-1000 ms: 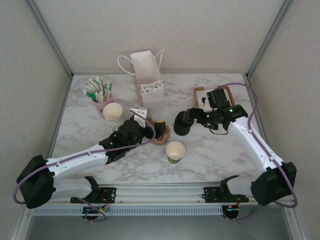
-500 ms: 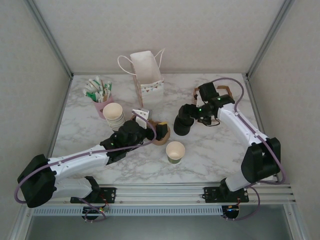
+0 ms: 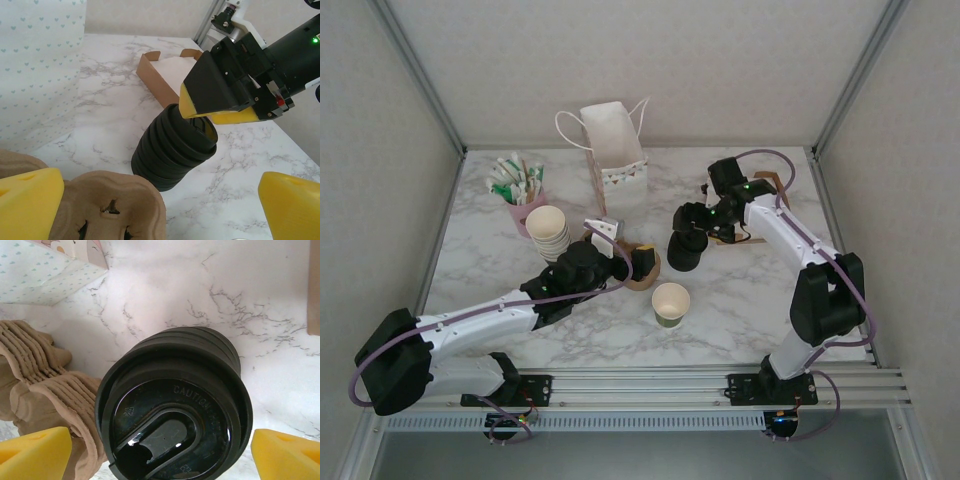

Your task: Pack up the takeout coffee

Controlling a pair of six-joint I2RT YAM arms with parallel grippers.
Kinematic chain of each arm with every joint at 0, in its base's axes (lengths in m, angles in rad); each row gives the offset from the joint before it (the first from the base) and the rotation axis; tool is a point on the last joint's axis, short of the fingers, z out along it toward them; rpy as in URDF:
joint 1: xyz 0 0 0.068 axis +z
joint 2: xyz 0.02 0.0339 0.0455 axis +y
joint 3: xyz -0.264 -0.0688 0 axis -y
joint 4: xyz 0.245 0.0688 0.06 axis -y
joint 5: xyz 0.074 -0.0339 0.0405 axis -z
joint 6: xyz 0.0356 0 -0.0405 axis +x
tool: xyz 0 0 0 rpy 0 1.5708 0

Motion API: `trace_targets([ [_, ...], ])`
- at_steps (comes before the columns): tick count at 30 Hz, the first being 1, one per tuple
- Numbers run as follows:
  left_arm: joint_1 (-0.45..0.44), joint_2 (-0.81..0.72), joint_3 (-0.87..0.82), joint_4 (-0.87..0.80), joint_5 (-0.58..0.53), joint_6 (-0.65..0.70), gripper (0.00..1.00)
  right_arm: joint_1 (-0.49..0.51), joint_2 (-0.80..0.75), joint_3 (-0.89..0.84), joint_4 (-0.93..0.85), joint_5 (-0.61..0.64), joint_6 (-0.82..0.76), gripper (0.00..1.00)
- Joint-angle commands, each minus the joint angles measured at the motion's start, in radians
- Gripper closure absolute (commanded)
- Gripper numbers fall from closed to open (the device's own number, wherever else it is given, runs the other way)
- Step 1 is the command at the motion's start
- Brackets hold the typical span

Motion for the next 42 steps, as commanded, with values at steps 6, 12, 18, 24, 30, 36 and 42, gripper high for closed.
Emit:
trace_targets([
  [6, 0.006, -0.015, -0.009, 0.026, 0.007, 0.000, 0.00, 0.001, 0.013, 0.029, -0.037, 0.028, -0.010, 0.12],
  [12, 0.006, -0.011, -0.008, 0.027, 0.010, 0.000, 0.00, 0.006, 0.023, 0.032, -0.036, 0.024, -0.010, 0.12],
  [18, 0.006, -0.014, -0.009, 0.025, 0.008, 0.002, 0.00, 0.013, 0.040, 0.038, -0.030, 0.020, -0.009, 0.13],
  [24, 0.006, -0.014, -0.007, 0.024, 0.011, 0.003, 0.00, 0.017, 0.047, 0.045, -0.031, 0.017, -0.007, 0.17],
  [30, 0.006, -0.016, -0.007, 0.022, 0.013, 0.005, 0.00, 0.019, 0.057, 0.052, -0.035, 0.017, -0.008, 0.18],
  [36, 0.006, -0.017, -0.007, 0.022, 0.013, 0.005, 0.00, 0.020, 0.063, 0.055, -0.037, 0.017, -0.009, 0.21],
  [42, 0.006, -0.022, -0.009, 0.024, 0.012, 0.005, 0.00, 0.024, 0.060, 0.056, -0.040, 0.020, -0.009, 0.23],
])
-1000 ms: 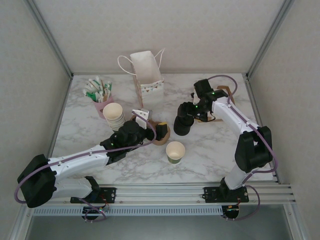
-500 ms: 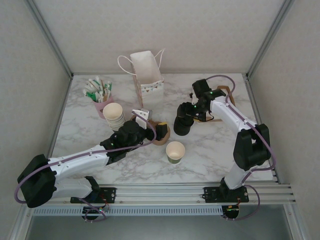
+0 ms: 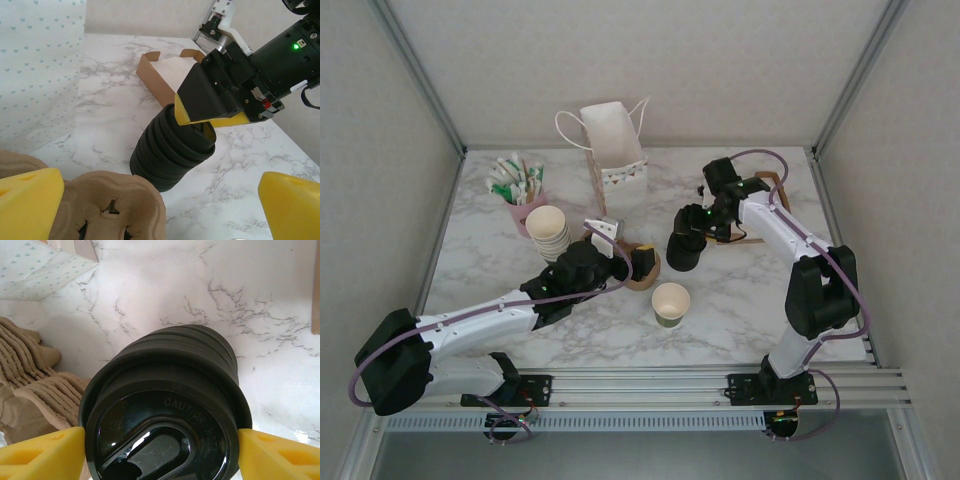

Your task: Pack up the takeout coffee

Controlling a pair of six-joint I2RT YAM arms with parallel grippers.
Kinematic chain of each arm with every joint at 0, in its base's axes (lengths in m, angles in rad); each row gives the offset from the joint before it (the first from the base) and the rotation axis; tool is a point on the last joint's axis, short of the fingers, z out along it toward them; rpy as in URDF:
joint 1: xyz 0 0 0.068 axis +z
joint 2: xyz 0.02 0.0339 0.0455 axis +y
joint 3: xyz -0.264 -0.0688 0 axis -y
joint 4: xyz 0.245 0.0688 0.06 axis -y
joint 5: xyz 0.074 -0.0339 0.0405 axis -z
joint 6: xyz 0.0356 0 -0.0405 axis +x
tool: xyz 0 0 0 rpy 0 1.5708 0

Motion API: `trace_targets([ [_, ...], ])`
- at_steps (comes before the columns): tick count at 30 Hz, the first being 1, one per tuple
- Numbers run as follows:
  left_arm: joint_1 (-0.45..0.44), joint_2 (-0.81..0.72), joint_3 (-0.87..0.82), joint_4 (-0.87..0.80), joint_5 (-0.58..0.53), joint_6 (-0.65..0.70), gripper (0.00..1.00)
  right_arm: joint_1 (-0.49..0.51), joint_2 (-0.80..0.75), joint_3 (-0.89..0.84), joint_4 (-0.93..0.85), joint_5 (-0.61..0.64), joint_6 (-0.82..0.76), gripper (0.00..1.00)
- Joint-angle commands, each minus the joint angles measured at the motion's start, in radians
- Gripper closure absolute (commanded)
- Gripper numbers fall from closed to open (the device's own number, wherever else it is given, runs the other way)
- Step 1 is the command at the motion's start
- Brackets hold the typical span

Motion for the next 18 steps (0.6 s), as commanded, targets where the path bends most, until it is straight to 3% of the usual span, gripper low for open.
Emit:
trace_targets([
  [1, 0.007, -0.020, -0.010, 0.024, 0.013, 0.004, 0.00, 0.010, 0.009, 0.028, -0.023, 0.011, -0.004, 0.23],
  [18, 0.006, -0.016, -0.013, 0.030, 0.014, 0.006, 0.00, 0.011, -0.026, 0.048, -0.044, 0.006, -0.006, 0.28],
])
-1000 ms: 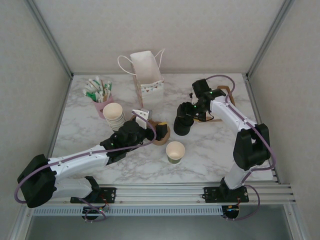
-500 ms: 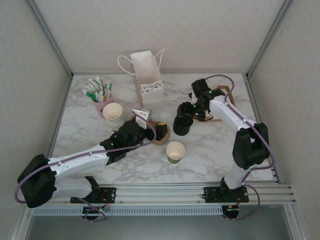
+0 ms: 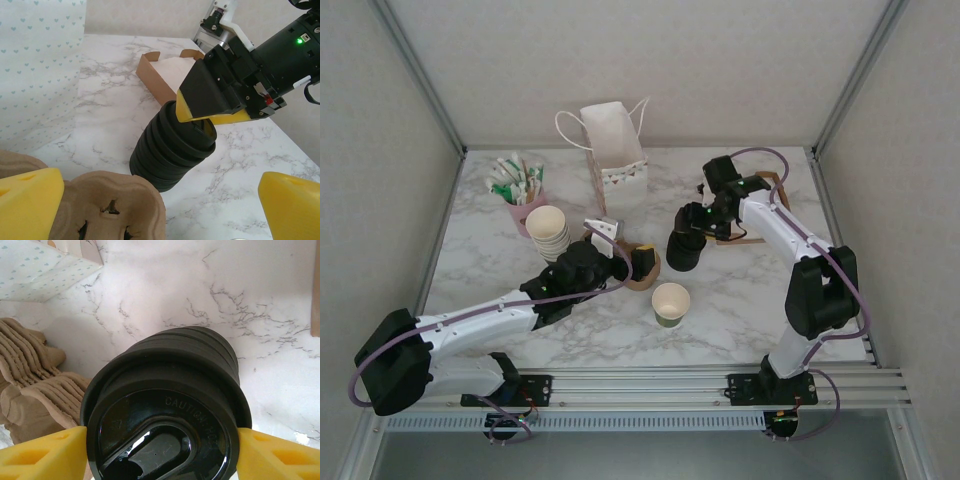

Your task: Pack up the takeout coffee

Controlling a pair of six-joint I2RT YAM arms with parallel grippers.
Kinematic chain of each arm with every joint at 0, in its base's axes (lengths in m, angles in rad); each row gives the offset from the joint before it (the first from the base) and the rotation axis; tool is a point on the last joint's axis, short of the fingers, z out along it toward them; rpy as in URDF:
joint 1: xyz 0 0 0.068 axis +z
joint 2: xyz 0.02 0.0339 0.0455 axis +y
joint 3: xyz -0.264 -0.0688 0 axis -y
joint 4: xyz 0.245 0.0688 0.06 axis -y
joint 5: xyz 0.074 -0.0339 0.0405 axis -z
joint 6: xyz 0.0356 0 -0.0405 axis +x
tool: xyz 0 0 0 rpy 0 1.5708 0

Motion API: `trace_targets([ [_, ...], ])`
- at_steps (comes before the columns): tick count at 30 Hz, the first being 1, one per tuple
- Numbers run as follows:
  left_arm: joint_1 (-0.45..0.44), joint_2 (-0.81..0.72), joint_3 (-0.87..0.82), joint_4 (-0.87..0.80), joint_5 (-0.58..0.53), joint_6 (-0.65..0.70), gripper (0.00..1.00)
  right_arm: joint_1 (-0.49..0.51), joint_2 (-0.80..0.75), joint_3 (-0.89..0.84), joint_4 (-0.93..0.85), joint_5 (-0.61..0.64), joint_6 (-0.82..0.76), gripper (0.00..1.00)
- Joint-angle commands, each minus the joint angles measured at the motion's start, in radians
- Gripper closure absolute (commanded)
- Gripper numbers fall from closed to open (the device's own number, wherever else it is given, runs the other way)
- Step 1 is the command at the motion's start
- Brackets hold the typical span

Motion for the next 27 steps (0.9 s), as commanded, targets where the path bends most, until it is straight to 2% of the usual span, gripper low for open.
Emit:
trace_targets([
  [1, 0.007, -0.015, -0.013, 0.032, 0.014, 0.006, 0.00, 0.010, -0.028, 0.028, -0.031, 0.007, -0.003, 0.28],
  [19, 0.006, -0.015, -0.024, 0.046, -0.006, 0.002, 0.00, 0.009, -0.082, 0.024, -0.050, 0.024, -0.005, 0.29],
  [27, 0.006, -0.087, -0.081, 0.097, -0.061, -0.003, 0.00, 0.016, -0.139, 0.020, -0.070, 0.009, -0.015, 0.29],
])
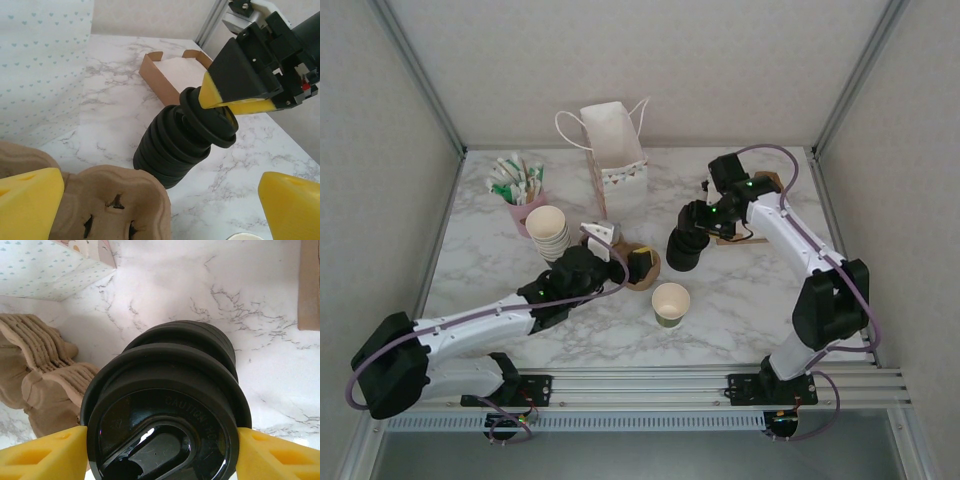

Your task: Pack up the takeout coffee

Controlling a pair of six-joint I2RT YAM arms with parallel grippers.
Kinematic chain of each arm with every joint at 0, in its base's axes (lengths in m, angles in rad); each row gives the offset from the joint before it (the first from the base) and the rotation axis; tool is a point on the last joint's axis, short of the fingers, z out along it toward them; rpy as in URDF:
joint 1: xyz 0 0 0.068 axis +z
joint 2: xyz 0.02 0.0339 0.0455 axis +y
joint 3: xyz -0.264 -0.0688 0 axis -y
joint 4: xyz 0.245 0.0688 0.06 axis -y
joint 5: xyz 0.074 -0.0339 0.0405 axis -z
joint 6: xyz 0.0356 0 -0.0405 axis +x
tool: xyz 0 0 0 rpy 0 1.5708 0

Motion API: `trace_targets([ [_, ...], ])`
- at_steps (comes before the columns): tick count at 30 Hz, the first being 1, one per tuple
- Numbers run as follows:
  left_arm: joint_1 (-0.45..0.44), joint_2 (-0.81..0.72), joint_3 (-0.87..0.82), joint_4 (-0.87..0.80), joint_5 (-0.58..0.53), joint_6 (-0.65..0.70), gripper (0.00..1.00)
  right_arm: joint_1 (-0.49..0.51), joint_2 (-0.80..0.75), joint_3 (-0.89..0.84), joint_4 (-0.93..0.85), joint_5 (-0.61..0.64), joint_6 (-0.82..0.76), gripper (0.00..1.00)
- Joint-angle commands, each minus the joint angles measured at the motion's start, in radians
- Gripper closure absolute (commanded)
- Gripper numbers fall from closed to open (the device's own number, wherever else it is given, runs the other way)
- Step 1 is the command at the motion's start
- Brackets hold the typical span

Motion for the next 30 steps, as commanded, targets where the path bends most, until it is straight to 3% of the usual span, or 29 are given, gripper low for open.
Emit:
trace_targets([
  [1, 0.006, -0.064, -0.036, 0.070, -0.057, -0.003, 0.00, 0.019, -0.065, 0.019, -0.039, 0.001, -0.016, 0.29],
  [15, 0.006, -0.247, -0.161, 0.155, -0.189, -0.012, 0.00, 0.190, -0.230, -0.044, -0.161, 0.031, -0.038, 0.30],
  [30, 0.006, -0.228, -0.161, 0.161, -0.191, -0.009, 0.00, 0.403, -0.304, -0.192, -0.216, 0.098, 0.011, 0.30],
])
